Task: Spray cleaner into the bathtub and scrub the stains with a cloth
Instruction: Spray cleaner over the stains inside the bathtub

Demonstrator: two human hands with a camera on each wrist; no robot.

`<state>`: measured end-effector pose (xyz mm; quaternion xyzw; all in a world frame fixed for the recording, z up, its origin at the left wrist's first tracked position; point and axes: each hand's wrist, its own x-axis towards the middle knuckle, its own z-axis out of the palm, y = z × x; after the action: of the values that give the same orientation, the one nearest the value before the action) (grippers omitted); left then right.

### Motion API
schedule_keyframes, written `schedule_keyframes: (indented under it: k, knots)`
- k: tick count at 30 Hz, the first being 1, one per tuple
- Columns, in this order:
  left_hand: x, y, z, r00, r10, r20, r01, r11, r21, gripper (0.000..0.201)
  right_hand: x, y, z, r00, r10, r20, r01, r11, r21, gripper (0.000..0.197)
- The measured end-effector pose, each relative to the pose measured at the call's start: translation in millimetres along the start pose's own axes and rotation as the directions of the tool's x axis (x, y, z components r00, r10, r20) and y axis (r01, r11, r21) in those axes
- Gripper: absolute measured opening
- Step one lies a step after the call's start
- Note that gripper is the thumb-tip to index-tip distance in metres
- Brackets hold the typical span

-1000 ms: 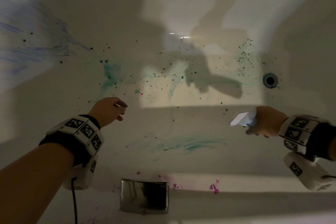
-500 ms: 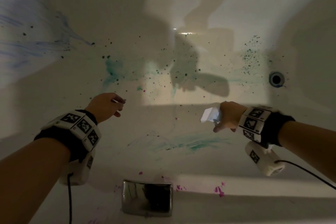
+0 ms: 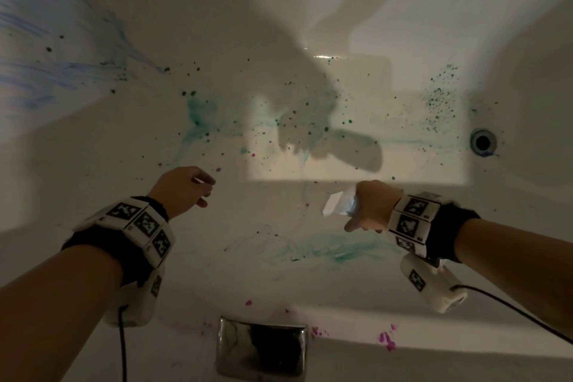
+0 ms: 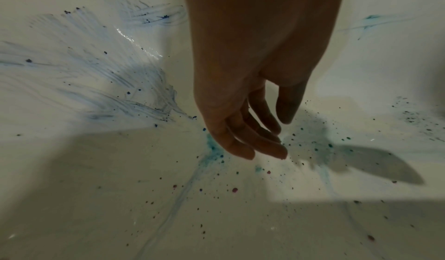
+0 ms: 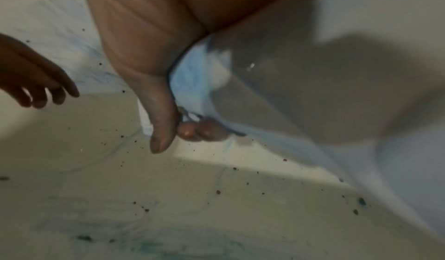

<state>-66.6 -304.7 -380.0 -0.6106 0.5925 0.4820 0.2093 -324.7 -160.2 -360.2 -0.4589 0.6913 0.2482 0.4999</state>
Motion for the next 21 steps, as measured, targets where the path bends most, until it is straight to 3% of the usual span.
schedule_keyframes:
  k: [3,7,13,18,21]
  knots:
    - [0,1,1,1.0,0.004,0.007,-0.004,1.0,-0.012,0.013,1,-5,-2,0.999,-0.037,0.031,0.037,0.999,-0.012,0.035]
    - [0,2,1,1.0,0.01,0.008,-0.01,1.0,-0.02,0.012,7,-12,-1,0.998,0.025,-0.053,-0.027,0.999,-0.04,0.041]
    - [0,2,1,1.0,0.0,0.015,0.0,0.999,-0.033,0.012,24,-5,-20,0.984,0.036,-0.177,0.0,0.979,0.203,0.045]
    - [3,5,3,1.0,0.006,0.013,-0.005,1.0,-0.029,0.014,44,-8,-44,0.914,0.124,-0.386,0.102,0.852,0.514,0.038]
    - [5,5,1,1.0,0.001,0.016,0.0,1.0,-0.028,0.015,52,-10,-61,0.86,0.247,-0.446,-0.04,0.904,0.425,0.041]
